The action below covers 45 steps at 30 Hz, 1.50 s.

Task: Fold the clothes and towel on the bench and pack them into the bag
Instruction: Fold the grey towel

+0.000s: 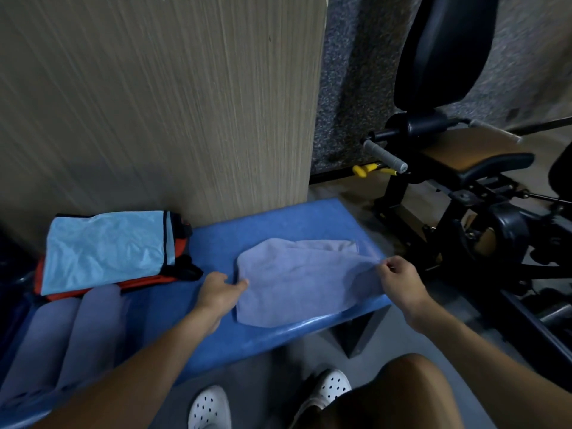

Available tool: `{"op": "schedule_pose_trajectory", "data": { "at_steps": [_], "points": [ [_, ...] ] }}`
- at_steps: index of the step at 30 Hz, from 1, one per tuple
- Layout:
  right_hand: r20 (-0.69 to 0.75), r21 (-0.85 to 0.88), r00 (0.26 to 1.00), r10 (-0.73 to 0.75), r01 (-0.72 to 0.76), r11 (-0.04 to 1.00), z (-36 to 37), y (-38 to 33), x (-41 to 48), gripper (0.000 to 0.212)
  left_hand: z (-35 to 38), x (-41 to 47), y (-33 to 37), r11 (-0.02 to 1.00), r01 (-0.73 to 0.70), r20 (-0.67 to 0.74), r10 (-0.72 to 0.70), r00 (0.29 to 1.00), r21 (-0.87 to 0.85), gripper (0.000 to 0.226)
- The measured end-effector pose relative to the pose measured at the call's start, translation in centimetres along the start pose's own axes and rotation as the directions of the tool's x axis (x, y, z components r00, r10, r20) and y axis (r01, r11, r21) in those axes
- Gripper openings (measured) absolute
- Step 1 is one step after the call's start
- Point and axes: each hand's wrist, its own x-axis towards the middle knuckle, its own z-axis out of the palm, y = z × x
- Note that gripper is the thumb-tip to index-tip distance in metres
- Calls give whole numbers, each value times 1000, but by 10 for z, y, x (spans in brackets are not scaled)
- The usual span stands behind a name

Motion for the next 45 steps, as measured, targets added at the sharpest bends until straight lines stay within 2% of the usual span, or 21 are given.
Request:
{"op": "schedule_pose_trajectory", "data": {
  "at_steps": [2, 3, 6, 8, 12, 17, 21, 23, 28, 33, 35, 38, 42, 45],
  "points": [
    [27, 2, 1000, 2, -2, 1000, 2, 0, -3, 12, 3, 1, -8, 999, -38, 7, 38, 999, 27, 46],
    [43, 1, 999, -4, 4, 1000, 3, -1, -5, 13, 3, 0, -9, 998, -54, 20, 53, 998, 32, 47],
    [90, -66, 994, -57, 63, 996, 1, -6, -7, 17, -1, -5, 0, 996, -91, -12, 91, 996, -4, 32],
    [75, -70, 994, -84, 89, 994, -6, -14, -4, 20, -9, -7, 17, 986, -160, -42, 158, 987, -54, 31],
    [25, 91, 991, -135, 132, 987, -27, -52, -1, 9, -42, -6, 69, 927, -334, -160, 308, 938, -172, 30],
    [-64, 223, 965, -253, 261, 939, -64, -117, -10, 13, -94, -25, 145, 813, -493, -274, 420, 865, -311, 22],
    [-107, 271, 940, -323, 341, 900, -87, -155, -27, 29, -125, -49, 185, 747, -584, -322, 495, 807, -317, 19],
    [-108, 290, 931, -348, 365, 885, -96, -168, -35, 27, -136, -58, 196, 731, -613, -345, 516, 784, -300, 21],
    [-90, 255, 914, -396, 405, 878, -112, -186, -51, 15, -154, -75, 204, 755, -622, -336, 541, 771, -210, 27],
    [-91, 202, 892, -442, 452, 869, -123, -188, -62, 11, -163, -86, 199, 736, -635, -305, 564, 767, -236, 13],
    [-84, 176, 884, -459, 467, 867, -126, -188, -65, 19, -167, -90, 196, 740, -641, -250, 594, 765, -202, 22],
    [-89, 146, 875, -475, 483, 863, -132, -189, -68, 11, -172, -93, 191, 726, -670, -219, 636, 740, -157, 24],
    [-75, 35, 851, -519, 523, 852, -134, -192, -75, 4, -179, -98, 185, 720, -681, -191, 656, 731, -133, 21],
    [-50, -119, 843, -536, 528, 841, -137, -193, -75, 9, -185, -101, 181, 748, -656, -128, 644, 754, -97, 13]
  ]
}}
